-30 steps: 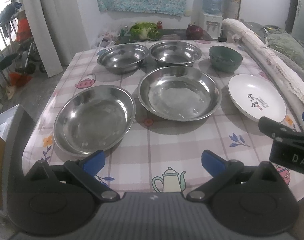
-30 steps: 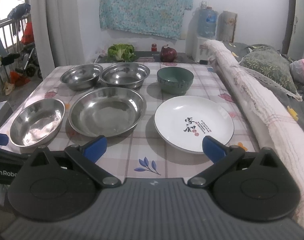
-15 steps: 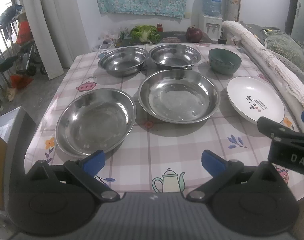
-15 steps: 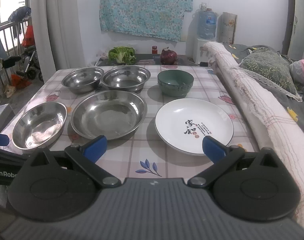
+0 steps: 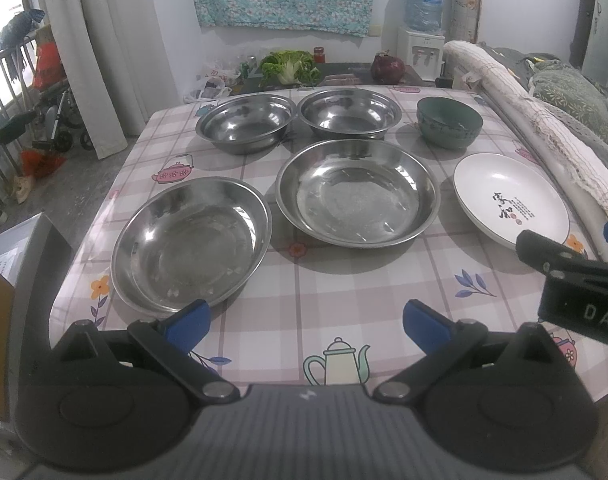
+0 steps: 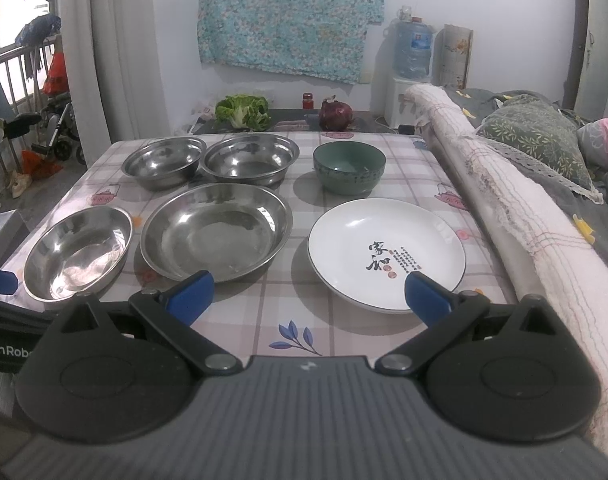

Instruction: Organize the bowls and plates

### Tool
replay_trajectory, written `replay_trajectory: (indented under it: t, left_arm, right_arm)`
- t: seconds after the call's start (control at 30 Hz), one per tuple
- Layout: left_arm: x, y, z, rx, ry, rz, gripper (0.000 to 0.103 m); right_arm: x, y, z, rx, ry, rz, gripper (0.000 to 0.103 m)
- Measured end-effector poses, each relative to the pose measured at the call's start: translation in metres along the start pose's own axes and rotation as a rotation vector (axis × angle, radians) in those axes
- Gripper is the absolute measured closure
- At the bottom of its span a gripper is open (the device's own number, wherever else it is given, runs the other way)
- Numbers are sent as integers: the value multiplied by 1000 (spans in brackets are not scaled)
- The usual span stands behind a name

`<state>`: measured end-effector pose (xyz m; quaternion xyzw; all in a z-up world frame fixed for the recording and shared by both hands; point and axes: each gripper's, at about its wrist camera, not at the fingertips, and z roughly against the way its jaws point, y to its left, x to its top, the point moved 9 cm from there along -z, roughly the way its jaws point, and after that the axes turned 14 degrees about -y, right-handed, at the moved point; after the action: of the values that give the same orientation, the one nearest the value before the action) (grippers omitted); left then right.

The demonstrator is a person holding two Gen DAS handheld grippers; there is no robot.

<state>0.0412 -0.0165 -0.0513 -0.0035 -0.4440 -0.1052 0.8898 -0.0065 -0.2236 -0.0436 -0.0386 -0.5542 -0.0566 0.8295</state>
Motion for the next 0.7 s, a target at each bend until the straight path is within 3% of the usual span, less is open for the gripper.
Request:
replay_trajectory:
  t: [0.7]
  left_arm:
    - [-1,2,0,3,8,2,0]
  right_arm:
    - [1,-1,0,-1,-1,2,1]
